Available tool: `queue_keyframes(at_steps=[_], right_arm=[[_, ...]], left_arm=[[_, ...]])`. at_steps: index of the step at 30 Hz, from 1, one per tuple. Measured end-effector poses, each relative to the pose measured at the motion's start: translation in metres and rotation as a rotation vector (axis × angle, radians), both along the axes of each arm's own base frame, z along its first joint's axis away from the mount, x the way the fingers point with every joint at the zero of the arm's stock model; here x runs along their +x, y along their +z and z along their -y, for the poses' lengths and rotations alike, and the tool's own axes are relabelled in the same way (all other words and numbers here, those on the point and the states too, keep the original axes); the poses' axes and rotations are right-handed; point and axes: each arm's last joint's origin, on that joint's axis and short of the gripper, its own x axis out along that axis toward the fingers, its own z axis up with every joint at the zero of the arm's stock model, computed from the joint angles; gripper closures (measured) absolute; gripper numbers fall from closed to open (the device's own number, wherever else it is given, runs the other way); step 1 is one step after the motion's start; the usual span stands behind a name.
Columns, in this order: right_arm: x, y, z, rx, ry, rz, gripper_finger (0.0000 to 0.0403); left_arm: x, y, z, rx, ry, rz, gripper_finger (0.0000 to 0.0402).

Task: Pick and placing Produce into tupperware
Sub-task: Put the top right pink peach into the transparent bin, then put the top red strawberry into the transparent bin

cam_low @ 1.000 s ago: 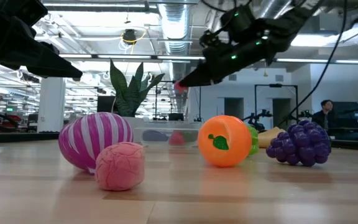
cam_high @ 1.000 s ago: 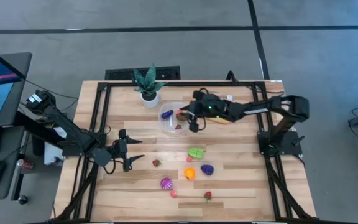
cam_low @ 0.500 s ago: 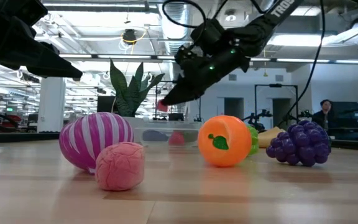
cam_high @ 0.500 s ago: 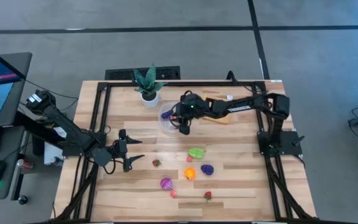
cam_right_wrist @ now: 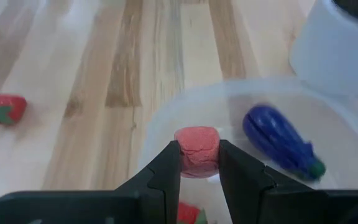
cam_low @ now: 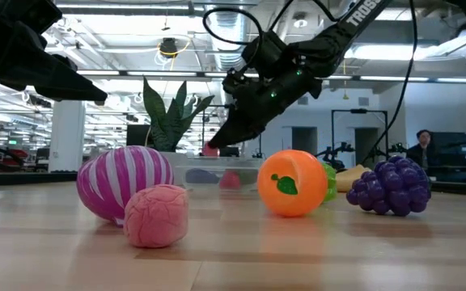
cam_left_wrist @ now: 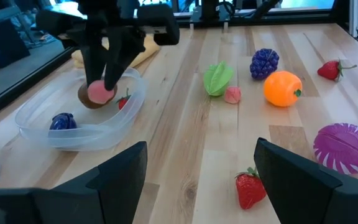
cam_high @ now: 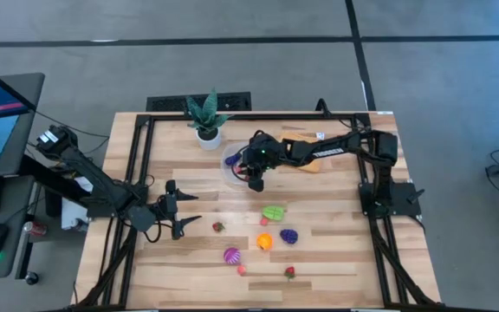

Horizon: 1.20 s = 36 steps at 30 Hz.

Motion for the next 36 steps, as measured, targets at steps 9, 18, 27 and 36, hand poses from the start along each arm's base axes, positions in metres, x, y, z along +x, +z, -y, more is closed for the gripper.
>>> queue_keyframes(at_steps=[9, 18, 27, 36], right_arm=[[-0.001, -0.001, 0.000, 0.010, -0.001, -0.006, 0.0275], [-0.001, -0.001, 0.000, 0.021, -0.003, -0.005, 0.0235], [-0.001, 0.000, 0.000, 0.020, -0.002, -0.002, 0.0194], [-0.010, 0.026, -0.022, 0.006, 0.069, -0.024, 0.0186]], left_arm=[[0.000, 0.000, 0.000, 0.000, 0.000, 0.000, 0.0115], [0.000, 0.000, 0.000, 0.000, 0.000, 0.000, 0.0115], [0.000, 0.000, 0.000, 0.000, 0.000, 0.000, 0.0115], [-0.001, -0.002, -0.001, 0.010, 0.001, -0.016, 0.0115]])
